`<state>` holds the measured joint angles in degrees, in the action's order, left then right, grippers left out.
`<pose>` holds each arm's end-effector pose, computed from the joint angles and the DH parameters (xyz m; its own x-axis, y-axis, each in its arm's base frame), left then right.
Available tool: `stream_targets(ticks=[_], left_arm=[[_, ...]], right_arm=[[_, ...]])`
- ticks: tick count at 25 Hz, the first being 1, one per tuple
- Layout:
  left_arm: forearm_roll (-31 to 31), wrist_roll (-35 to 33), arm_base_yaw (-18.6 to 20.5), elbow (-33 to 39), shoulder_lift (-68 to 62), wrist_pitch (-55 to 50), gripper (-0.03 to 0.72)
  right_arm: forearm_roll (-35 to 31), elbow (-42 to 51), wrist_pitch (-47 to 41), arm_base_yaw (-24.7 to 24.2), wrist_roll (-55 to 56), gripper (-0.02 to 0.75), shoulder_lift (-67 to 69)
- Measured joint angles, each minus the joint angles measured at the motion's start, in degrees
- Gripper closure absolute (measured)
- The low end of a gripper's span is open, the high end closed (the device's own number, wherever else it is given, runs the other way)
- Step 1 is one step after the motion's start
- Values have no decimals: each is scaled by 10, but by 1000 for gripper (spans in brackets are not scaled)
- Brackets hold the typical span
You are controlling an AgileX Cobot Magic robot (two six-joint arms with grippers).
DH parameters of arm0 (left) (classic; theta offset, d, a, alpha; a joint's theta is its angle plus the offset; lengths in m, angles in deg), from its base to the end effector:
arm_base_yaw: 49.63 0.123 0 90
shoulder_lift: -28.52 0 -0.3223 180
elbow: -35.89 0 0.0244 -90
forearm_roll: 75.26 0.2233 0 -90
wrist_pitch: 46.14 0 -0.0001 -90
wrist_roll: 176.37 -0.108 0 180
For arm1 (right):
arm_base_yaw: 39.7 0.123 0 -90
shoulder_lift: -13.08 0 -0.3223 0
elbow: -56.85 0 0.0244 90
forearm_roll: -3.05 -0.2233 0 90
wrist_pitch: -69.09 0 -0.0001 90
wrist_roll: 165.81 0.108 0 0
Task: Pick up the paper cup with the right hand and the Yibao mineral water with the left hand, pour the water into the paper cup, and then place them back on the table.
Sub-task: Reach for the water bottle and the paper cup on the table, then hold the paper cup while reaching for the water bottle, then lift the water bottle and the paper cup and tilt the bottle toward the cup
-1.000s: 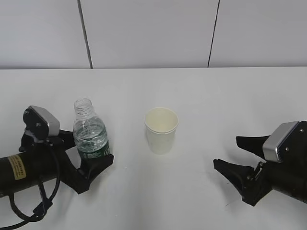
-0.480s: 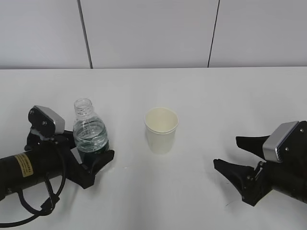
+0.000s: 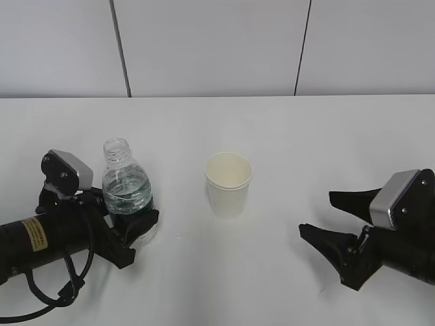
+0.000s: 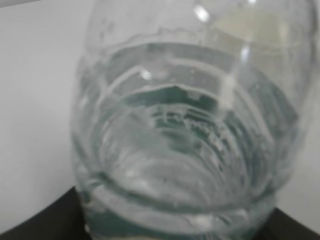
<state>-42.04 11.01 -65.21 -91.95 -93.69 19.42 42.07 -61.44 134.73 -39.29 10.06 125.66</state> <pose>0.2786 -0.1336 0.1394 -0.2797 0.1998 -0.9391 0.7199 0.6908 -0.0674 0.2503 0.0637 0.1640 -0.1803 -0.3163 -0.9314 -0.6467 0.7516 -0.1301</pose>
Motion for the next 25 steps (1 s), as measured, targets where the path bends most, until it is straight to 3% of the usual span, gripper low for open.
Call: stream_targets(ticks=[10, 15, 25], left_arm=[[0, 0, 0, 0, 0, 0, 283], [-1, 0, 0, 0, 0, 0, 284], [-2, 0, 0, 0, 0, 0, 283]], right_arm=[[74, -98, 1, 0, 38, 111, 78], [111, -152, 1, 6, 47, 76, 115], [66, -250, 1, 87, 86, 69, 191]])
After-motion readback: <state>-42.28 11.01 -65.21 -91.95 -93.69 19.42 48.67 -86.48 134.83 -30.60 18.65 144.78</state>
